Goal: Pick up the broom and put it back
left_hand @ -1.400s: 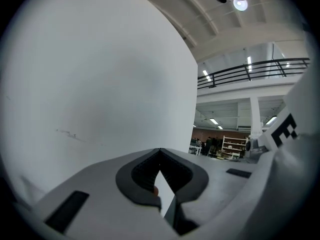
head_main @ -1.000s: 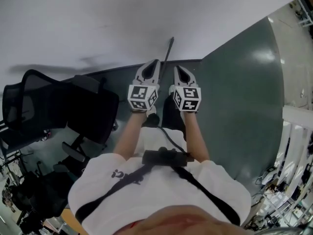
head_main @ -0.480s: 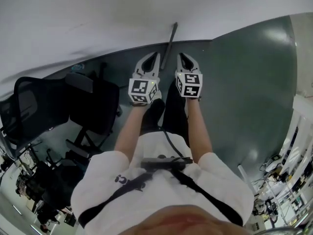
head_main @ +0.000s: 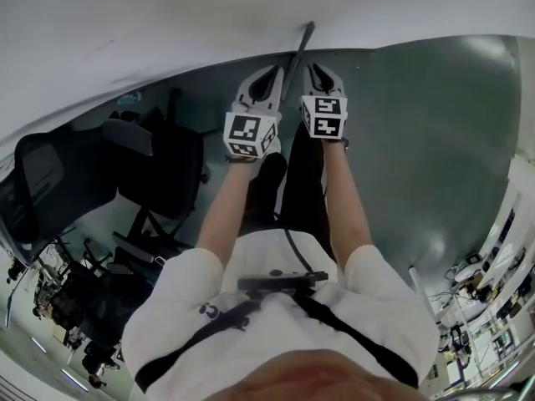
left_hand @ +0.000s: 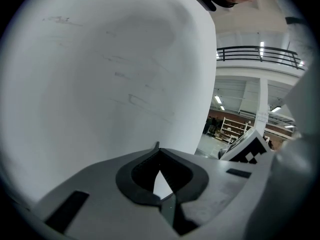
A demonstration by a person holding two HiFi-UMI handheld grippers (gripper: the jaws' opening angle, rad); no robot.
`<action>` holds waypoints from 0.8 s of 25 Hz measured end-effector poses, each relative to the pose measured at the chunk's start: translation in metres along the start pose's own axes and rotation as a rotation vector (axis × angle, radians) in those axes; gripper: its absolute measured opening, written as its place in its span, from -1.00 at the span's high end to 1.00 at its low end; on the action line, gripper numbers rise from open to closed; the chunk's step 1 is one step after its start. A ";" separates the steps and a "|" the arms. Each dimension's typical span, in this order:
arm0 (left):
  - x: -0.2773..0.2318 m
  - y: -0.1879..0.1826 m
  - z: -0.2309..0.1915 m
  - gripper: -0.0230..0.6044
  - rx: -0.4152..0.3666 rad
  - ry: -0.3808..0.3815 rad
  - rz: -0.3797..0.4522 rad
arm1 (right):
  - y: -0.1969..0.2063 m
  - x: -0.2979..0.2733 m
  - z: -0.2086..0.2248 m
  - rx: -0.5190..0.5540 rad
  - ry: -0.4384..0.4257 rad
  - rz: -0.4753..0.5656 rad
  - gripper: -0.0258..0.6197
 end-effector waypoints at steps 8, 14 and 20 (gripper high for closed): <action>-0.019 0.009 -0.025 0.90 0.005 -0.015 0.000 | 0.009 -0.052 0.016 -0.031 0.013 -0.015 0.55; -0.030 0.020 -0.039 0.90 0.017 -0.020 -0.009 | 0.014 -0.094 0.024 -0.069 0.013 0.005 0.27; -0.030 0.021 -0.042 0.90 0.034 -0.024 0.002 | 0.010 -0.122 0.024 -0.102 0.051 0.014 0.18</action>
Point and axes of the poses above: the fingertips, and each gripper's own axes: x backward along the fingers, z to its right, y out of its underside, the point moved 1 cm from there along x, backward along the fingers, and after that the axes turned 14 degrees about x, right-handed, at the moved point
